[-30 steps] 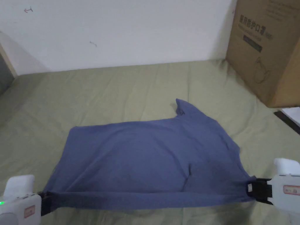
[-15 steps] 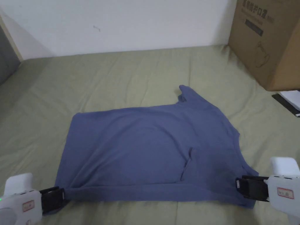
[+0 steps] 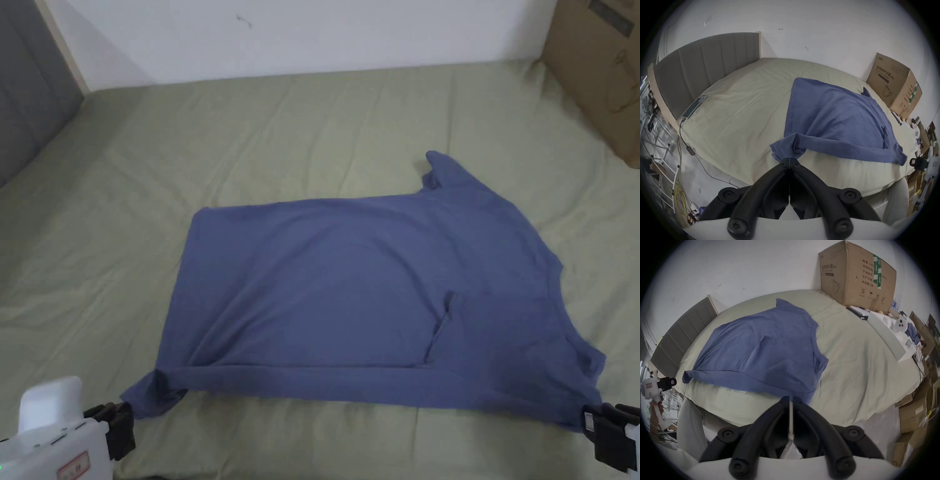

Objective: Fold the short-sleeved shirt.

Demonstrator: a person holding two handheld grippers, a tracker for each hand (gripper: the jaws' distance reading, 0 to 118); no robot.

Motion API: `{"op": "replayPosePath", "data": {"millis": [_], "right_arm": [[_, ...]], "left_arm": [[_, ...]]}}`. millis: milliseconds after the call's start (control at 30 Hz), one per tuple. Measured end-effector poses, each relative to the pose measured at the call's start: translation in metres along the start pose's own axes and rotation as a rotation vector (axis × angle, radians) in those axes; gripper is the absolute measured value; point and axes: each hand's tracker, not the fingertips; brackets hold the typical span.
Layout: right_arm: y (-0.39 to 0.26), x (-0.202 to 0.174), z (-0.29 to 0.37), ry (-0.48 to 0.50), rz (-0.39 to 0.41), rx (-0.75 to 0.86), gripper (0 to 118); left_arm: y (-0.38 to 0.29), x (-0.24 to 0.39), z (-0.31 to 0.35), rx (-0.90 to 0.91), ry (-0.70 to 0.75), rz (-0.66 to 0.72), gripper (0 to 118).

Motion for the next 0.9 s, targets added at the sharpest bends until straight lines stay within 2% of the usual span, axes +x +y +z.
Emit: {"op": "replayPosePath", "data": {"millis": [133, 167, 200, 233, 267, 300, 367, 400, 433, 467, 500, 533, 567, 600, 667, 700, 833, 900], "right_arm": [[0.0, 0.003, -0.003, -0.02, -0.014, 0.007, 0], [0.001, 0.004, -0.004, -0.025, -0.022, 0.008, 0], [0.002, 0.007, -0.005, -0.027, -0.031, 0.008, 0], [0.003, 0.009, -0.006, -0.026, -0.044, 0.005, 0], [0.003, 0.01, -0.006, -0.026, -0.055, 0.005, 0], [0.003, 0.011, -0.006, -0.025, -0.061, 0.007, 0], [0.004, 0.013, -0.008, -0.026, -0.072, 0.004, 0], [0.004, 0.014, -0.009, -0.029, -0.076, 0.001, 0], [0.003, 0.014, -0.011, -0.03, -0.075, -0.002, 0], [0.003, 0.015, -0.014, -0.029, -0.074, -0.006, 0], [0.004, 0.015, -0.016, -0.03, -0.072, -0.013, 0], [0.004, 0.015, -0.02, -0.027, -0.065, -0.019, 1], [0.005, 0.014, -0.024, -0.027, -0.055, -0.023, 17], [0.006, 0.013, -0.027, -0.04, -0.048, -0.027, 40], [0.011, 0.014, -0.033, -0.049, -0.043, -0.038, 81], [0.013, 0.017, -0.037, -0.053, -0.049, -0.043, 86], [0.02, 0.024, -0.045, -0.037, -0.053, -0.01, 87], [0.022, 0.03, -0.059, -0.025, -0.07, -0.048, 82]], "left_arm": [[0.021, -0.002, -0.014, 0.025, 0.03, -0.02, 3], [0.028, -0.003, -0.021, 0.019, 0.028, -0.029, 34], [0.034, -0.004, -0.028, 0.011, 0.007, -0.031, 75], [0.038, -0.005, -0.04, -0.015, -0.011, -0.028, 109], [0.041, -0.002, -0.05, -0.054, -0.025, -0.025, 115], [0.041, -0.003, -0.055, -0.03, -0.035, -0.027, 113], [0.036, -0.002, -0.075, -0.122, -0.008, -0.048, 112], [0.038, 0.01, -0.067, -0.169, -0.001, -0.049, 105], [0.035, 0.011, -0.069, -0.179, -0.012, -0.04, 86], [0.032, 0.011, -0.07, -0.164, -0.02, -0.028, 48], [0.03, 0.012, -0.07, -0.173, -0.014, -0.017, 27], [0.029, 0.001, -0.082, -0.186, 0.0, -0.006, 20], [0.028, -0.001, -0.082, -0.188, -0.012, 0.005, 15], [0.027, -0.001, -0.079, -0.185, -0.029, 0.029, 8], [0.032, 0.0, -0.07, -0.152, -0.054, 0.055, 8], [0.034, 0.002, -0.066, -0.148, -0.044, 0.049, 8], [0.041, 0.005, -0.062, -0.134, -0.034, -0.015, 8], [0.043, 0.006, -0.061, -0.132, -0.042, -0.017, 8]]}}
